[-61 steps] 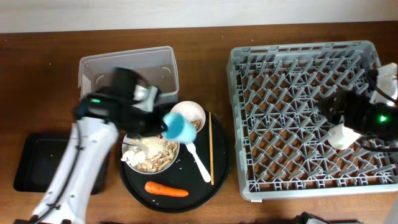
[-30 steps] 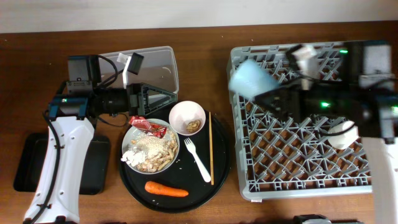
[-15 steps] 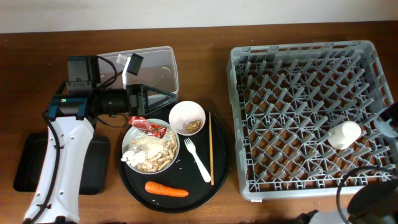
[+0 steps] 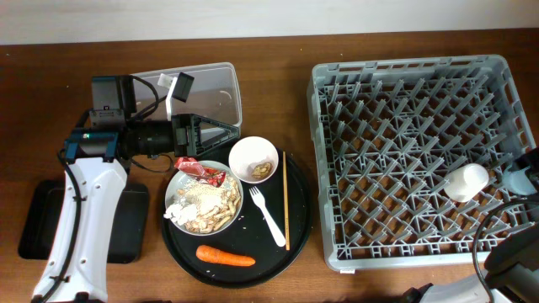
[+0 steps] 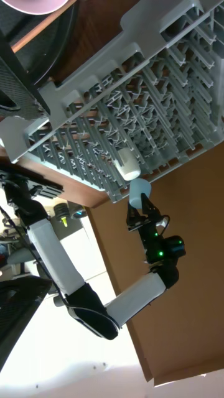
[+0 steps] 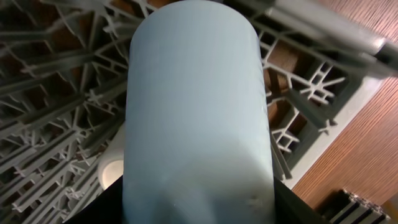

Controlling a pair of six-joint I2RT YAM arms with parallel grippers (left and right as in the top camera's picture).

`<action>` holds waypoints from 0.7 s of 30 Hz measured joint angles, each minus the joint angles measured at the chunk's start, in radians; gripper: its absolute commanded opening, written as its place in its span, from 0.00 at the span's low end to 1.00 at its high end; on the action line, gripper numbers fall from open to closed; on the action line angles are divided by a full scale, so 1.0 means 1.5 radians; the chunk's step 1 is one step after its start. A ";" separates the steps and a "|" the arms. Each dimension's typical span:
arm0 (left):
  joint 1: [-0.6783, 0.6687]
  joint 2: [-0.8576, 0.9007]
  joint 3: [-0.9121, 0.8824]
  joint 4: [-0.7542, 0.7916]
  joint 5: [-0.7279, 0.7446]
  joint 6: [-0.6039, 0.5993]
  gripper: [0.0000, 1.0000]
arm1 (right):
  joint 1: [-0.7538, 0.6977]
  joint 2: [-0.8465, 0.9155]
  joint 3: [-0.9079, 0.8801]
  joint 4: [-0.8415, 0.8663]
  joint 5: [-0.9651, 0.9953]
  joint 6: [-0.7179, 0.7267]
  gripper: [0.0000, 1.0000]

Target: Sort waste into correct bins and load items into the dishwasher rack

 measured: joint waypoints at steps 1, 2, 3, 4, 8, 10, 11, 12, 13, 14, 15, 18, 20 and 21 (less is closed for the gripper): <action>0.000 0.000 0.000 0.000 -0.002 0.000 0.79 | 0.000 0.001 -0.012 0.010 -0.009 0.004 0.76; 0.000 0.000 0.000 0.000 -0.003 0.000 0.79 | 0.000 0.001 -0.027 0.023 -0.013 0.006 0.80; 0.000 0.000 0.000 -0.001 -0.004 0.000 0.79 | 0.000 0.001 -0.038 0.031 -0.018 0.008 0.83; 0.000 0.000 0.000 -0.001 -0.005 0.000 0.79 | 0.000 0.002 -0.045 0.037 -0.021 0.009 0.84; 0.000 0.000 0.000 -0.002 -0.005 0.000 0.80 | -0.001 0.005 0.000 0.012 -0.078 -0.001 0.84; 0.000 0.000 0.000 -0.003 -0.006 0.000 0.79 | -0.001 0.003 0.065 -0.025 -0.138 -0.037 0.84; 0.000 0.000 0.000 -0.002 -0.010 0.000 0.79 | -0.001 -0.008 0.123 -0.058 -0.188 -0.073 0.85; 0.000 -0.001 0.000 -0.007 -0.030 0.000 0.79 | -0.001 -0.027 0.187 -0.113 -0.241 -0.110 0.84; -0.001 -0.011 0.000 -0.028 -0.102 -0.002 0.79 | -0.001 -0.072 0.247 -0.148 -0.296 -0.143 0.85; -0.008 -0.029 0.002 -0.059 -0.186 -0.005 0.79 | 0.005 -0.105 0.280 -0.168 -0.319 -0.156 0.84; -0.032 -0.071 0.002 -0.107 -0.328 -0.012 0.74 | 0.041 -0.200 0.324 -0.176 -0.355 -0.172 0.84; -0.083 -0.131 0.007 -0.207 -0.627 -0.036 0.73 | 0.211 -0.328 0.334 -0.184 -0.373 -0.184 0.78; -0.111 -0.112 0.007 -0.239 -0.732 -0.057 0.73 | 0.342 -0.332 0.333 -0.213 -0.365 -0.189 0.78; -0.119 -0.109 0.007 -0.243 -0.761 -0.064 0.73 | 0.399 -0.320 0.331 -0.223 -0.349 -0.188 0.78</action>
